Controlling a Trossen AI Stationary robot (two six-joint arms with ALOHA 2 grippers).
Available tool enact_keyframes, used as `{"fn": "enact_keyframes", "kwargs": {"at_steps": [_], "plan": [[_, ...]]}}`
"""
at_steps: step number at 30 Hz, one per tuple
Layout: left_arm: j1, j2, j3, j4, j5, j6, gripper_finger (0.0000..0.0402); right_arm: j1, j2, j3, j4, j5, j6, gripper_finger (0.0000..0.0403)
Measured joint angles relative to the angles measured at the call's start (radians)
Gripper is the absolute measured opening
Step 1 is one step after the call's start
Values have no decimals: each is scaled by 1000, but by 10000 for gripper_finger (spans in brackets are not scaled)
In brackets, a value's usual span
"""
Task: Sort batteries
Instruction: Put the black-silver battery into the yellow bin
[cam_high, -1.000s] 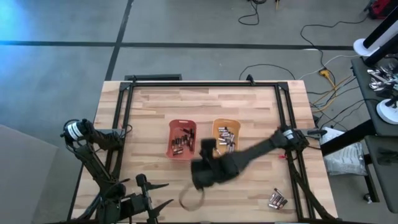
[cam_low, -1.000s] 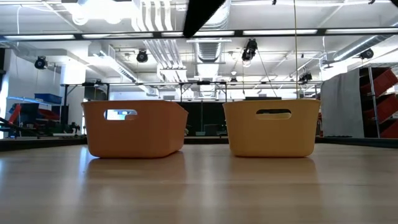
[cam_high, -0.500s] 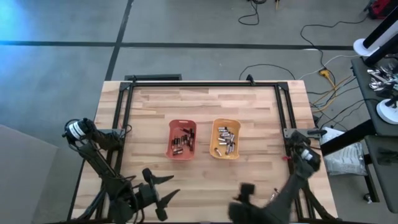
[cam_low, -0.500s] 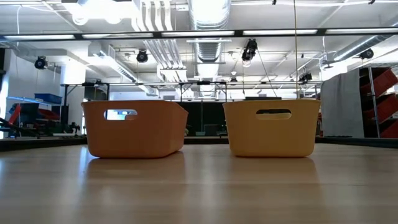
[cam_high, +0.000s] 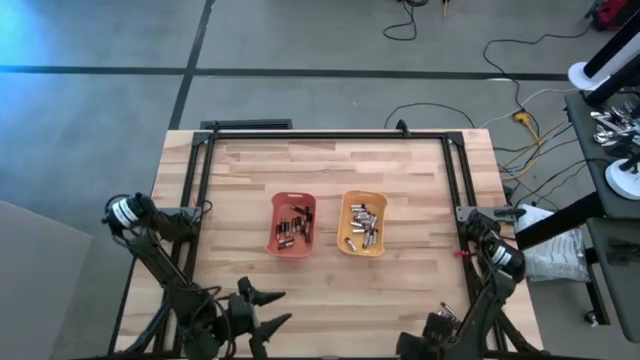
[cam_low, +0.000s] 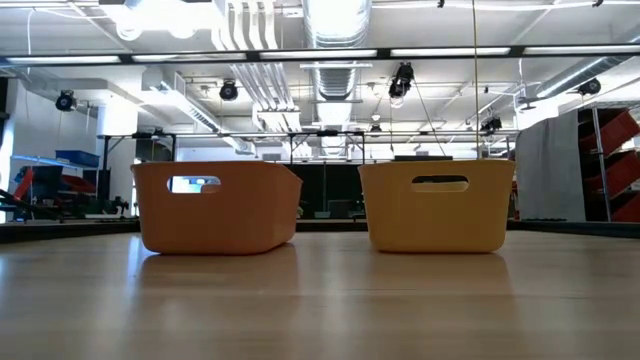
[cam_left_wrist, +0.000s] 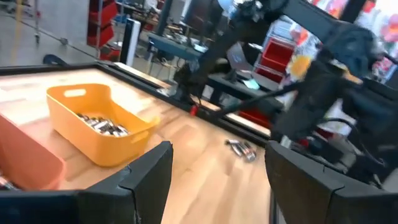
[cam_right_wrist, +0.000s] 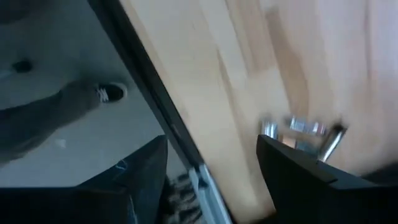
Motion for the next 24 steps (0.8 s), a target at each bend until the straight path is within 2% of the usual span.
{"fn": "enact_keyframes", "kwargs": {"at_steps": [2,4,10,15,20,24], "plan": [[-6,24,8,15,8,4,233,-10,-2,-33,6,-121,10,245],[-9,47,14,29,11,6,233,-12,-2,-62,7,-191,10,249],[-9,111,33,64,26,8,233,-18,-6,-107,45,-226,0,252],[-5,127,52,64,78,28,233,-50,-7,-170,104,-264,-46,232],[-5,131,91,64,78,168,233,-70,-39,-227,57,-272,-94,211],[-6,131,127,63,77,266,233,-78,-83,-310,58,-321,-99,183]]}}
